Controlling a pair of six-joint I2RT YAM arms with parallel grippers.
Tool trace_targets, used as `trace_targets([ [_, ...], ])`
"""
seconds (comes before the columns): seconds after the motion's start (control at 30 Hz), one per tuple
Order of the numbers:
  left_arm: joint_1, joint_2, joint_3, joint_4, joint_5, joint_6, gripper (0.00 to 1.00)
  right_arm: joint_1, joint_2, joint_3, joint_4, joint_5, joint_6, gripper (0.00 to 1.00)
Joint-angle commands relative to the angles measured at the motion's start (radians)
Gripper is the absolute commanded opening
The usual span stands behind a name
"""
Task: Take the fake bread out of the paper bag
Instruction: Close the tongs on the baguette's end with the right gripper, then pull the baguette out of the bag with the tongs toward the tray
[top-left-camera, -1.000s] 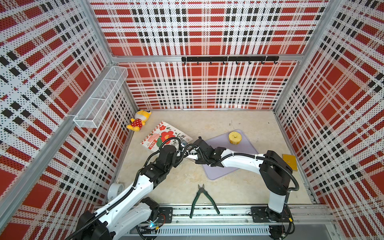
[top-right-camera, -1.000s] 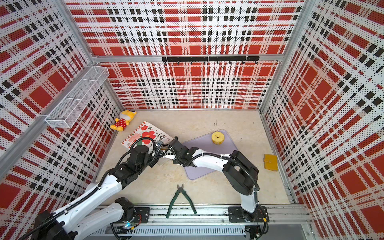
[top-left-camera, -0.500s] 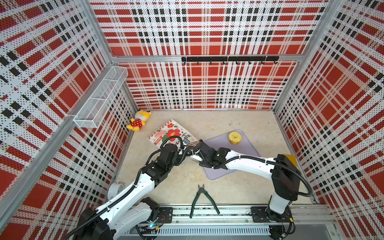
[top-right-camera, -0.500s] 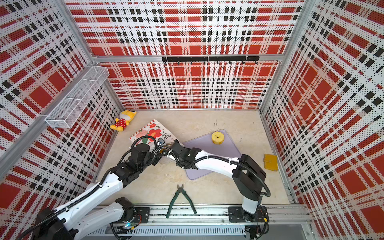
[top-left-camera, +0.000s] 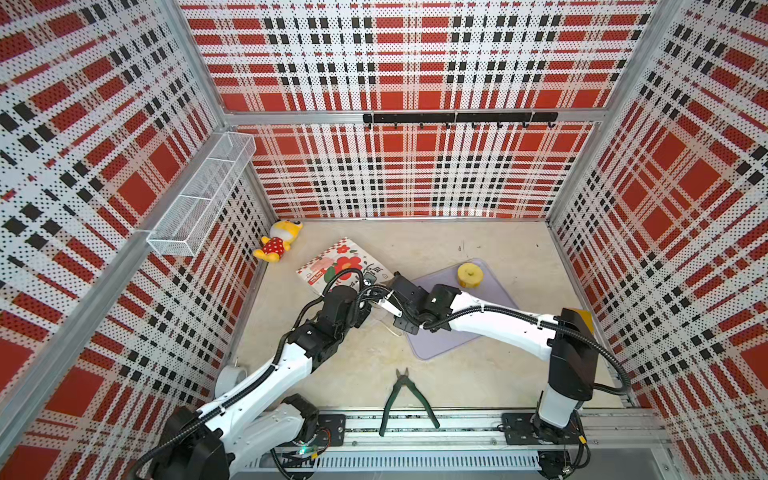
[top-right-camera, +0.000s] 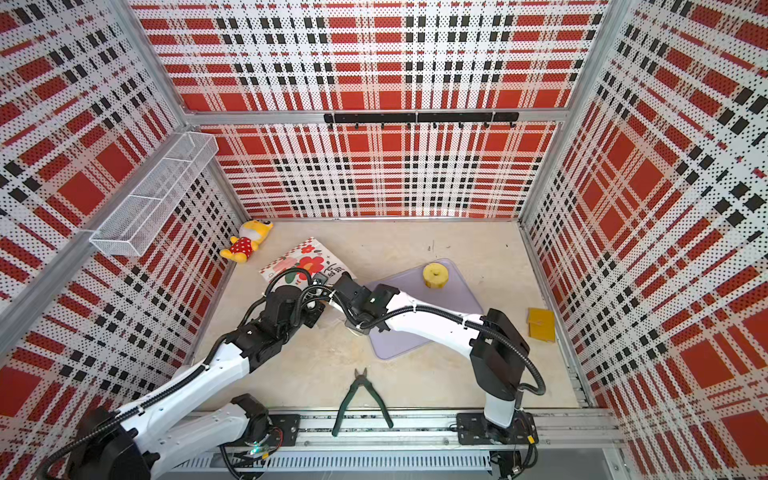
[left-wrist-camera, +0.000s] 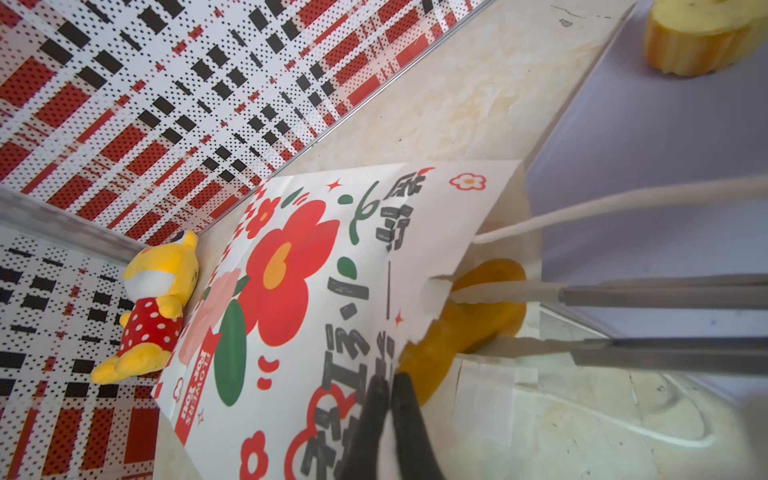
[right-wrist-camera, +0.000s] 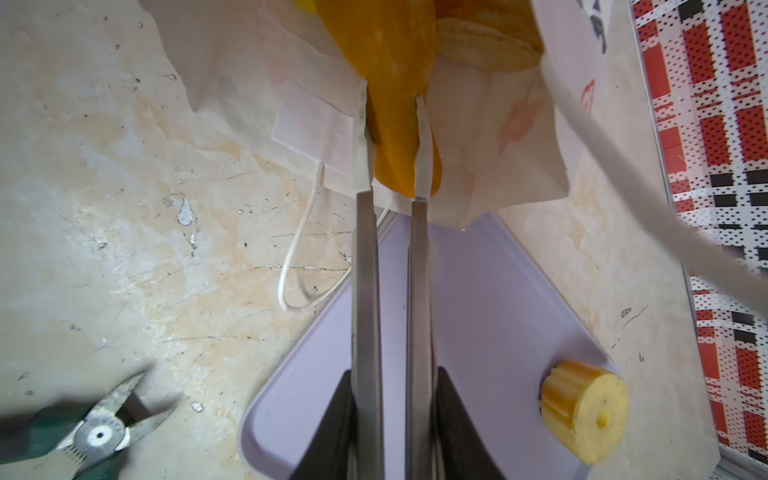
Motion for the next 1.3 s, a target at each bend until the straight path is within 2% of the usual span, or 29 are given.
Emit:
trace_targets([
  [0.0,-0.027,0.025,0.027,0.012,0.011,-0.003,0.0,0.041,0.027,0.085,0.007,-0.04,0.068,0.0],
  [0.1,-0.027,0.042,0.036,0.016,-0.011,-0.015,0.0,0.052,-0.009,0.033,0.003,-0.048,0.121,0.0],
  [0.27,-0.027,0.058,0.035,0.038,-0.012,-0.021,0.0,0.055,-0.138,-0.18,0.121,-0.044,0.223,0.0],
  [0.47,-0.028,0.068,0.035,0.042,-0.002,-0.023,0.0,0.055,-0.252,-0.323,0.184,-0.027,0.331,0.0],
  [0.7,-0.028,0.06,0.026,0.04,0.002,-0.023,0.0,0.053,-0.364,-0.419,0.265,-0.024,0.365,0.0],
  [1.0,-0.028,0.044,0.029,0.032,-0.007,-0.029,0.0,0.05,-0.447,-0.477,0.21,0.0,0.405,0.0],
  [1.27,-0.019,0.064,0.055,0.038,-0.008,-0.055,0.0,0.05,-0.597,-0.563,0.159,0.009,0.441,0.0],
])
